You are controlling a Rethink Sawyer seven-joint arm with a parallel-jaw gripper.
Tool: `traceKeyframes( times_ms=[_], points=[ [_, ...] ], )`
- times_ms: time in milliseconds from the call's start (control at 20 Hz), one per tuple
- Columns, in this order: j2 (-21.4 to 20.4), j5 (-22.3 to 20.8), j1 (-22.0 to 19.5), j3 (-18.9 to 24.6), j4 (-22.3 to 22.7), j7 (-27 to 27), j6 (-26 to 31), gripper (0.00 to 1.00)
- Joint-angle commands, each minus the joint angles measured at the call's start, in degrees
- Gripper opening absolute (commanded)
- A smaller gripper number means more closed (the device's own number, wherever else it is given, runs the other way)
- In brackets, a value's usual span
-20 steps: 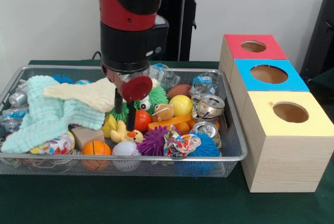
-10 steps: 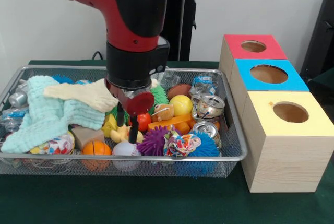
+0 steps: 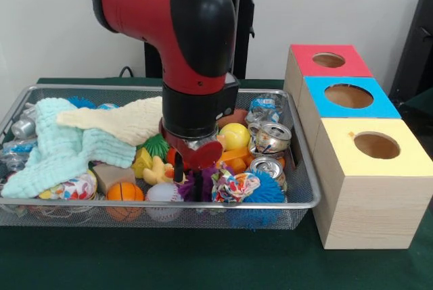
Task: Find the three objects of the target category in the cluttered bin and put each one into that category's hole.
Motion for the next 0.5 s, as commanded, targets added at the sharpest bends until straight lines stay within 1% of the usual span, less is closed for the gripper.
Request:
traceKeyframes(
  times_ms=[50,200,300,400,500],
  points=[
    [2.6,-3.8,-2.5,8.5,4.9,2.4,-4.3,1.00],
    [1.5,-4.5,-3.7,9.5,6.1,2.3,-4.4,1.00],
    [0.0,-4.7,-4.1,10.0,7.6,2.6,-4.0,1.00],
    [-2.2,-4.8,-3.8,9.5,9.1,3.1,-2.5,1.00],
    [-3.3,-4.9,-3.3,9.2,9.9,3.7,-1.9,1.00]
  ],
)
